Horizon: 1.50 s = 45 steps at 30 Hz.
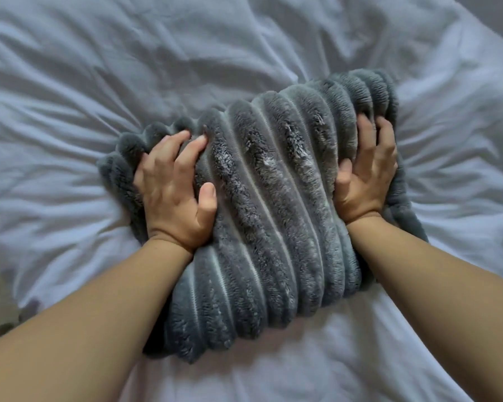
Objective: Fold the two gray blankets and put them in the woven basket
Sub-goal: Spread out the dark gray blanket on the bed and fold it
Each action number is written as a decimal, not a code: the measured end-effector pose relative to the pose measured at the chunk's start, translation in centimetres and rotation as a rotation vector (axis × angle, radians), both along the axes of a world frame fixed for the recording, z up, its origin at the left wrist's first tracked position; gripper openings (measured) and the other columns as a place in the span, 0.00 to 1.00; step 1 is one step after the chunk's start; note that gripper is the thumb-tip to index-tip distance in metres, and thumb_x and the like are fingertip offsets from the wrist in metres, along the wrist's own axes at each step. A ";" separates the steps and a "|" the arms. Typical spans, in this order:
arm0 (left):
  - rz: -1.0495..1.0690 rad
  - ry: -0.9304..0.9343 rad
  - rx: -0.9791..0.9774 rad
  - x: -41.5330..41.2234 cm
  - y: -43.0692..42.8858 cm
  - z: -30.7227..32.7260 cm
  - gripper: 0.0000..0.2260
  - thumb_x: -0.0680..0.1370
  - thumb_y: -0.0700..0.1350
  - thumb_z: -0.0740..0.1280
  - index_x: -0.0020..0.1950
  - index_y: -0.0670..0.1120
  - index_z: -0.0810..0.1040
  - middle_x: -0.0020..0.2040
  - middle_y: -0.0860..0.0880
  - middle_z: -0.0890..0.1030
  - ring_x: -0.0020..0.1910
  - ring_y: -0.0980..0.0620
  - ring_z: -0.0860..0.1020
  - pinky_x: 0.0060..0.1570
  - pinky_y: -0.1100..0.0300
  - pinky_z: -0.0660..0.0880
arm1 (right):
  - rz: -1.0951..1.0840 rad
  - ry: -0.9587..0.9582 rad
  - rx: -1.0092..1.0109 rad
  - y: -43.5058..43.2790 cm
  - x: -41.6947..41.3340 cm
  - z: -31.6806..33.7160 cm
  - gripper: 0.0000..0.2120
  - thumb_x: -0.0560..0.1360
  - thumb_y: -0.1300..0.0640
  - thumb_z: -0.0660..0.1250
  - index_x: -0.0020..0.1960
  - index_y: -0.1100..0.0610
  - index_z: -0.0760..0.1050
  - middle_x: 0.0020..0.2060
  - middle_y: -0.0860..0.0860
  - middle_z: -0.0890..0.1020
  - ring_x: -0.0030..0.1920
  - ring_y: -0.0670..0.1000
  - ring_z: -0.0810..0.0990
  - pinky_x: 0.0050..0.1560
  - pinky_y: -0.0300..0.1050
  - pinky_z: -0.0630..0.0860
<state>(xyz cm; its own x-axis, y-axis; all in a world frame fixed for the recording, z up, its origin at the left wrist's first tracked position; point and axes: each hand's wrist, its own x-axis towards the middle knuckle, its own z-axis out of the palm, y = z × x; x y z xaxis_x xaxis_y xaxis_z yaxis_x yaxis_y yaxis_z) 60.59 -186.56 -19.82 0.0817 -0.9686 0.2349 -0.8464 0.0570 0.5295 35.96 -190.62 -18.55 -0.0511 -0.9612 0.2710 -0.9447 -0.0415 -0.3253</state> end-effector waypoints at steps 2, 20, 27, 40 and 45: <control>0.015 0.018 0.093 0.2 0.1 3.1 0.27 0.73 0.54 0.52 0.66 0.43 0.75 0.65 0.40 0.75 0.64 0.40 0.71 0.65 0.48 0.60 | -0.045 -0.030 0.109 0.1 0.5 2.5 0.33 0.72 0.46 0.50 0.71 0.62 0.68 0.69 0.66 0.66 0.67 0.67 0.68 0.67 0.58 0.64; 0.362 0.548 0.641 2.0 5.4 11.2 0.30 0.78 0.60 0.60 0.75 0.64 0.48 0.70 0.49 0.72 0.64 0.42 0.73 0.53 0.56 0.65 | -0.586 -1.077 0.875 8.8 -5.6 12.5 0.31 0.65 0.27 0.62 0.54 0.50 0.79 0.46 0.51 0.86 0.46 0.52 0.85 0.50 0.48 0.75; 0.127 0.012 0.602 3.4 -2.7 15.9 0.30 0.73 0.48 0.66 0.74 0.56 0.61 0.68 0.40 0.69 0.65 0.38 0.70 0.64 0.49 0.67 | -0.899 -0.904 0.805 16.5 0.7 11.7 0.48 0.68 0.23 0.48 0.64 0.62 0.75 0.63 0.63 0.77 0.66 0.61 0.73 0.67 0.56 0.68; -0.255 -0.201 0.316 2.3 2.0 11.9 0.28 0.76 0.59 0.48 0.76 0.54 0.61 0.77 0.48 0.59 0.77 0.47 0.56 0.73 0.46 0.50 | -0.015 0.093 0.594 3.9 0.2 11.5 0.29 0.78 0.37 0.51 0.77 0.43 0.54 0.78 0.49 0.55 0.78 0.54 0.48 0.76 0.56 0.43; -0.223 -0.097 0.098 1.9 1.7 7.3 0.25 0.75 0.51 0.55 0.70 0.45 0.71 0.72 0.41 0.69 0.72 0.42 0.66 0.69 0.40 0.60 | -0.116 -0.006 0.382 4.1 0.3 7.0 0.33 0.74 0.39 0.46 0.76 0.51 0.60 0.76 0.55 0.62 0.76 0.57 0.55 0.75 0.56 0.47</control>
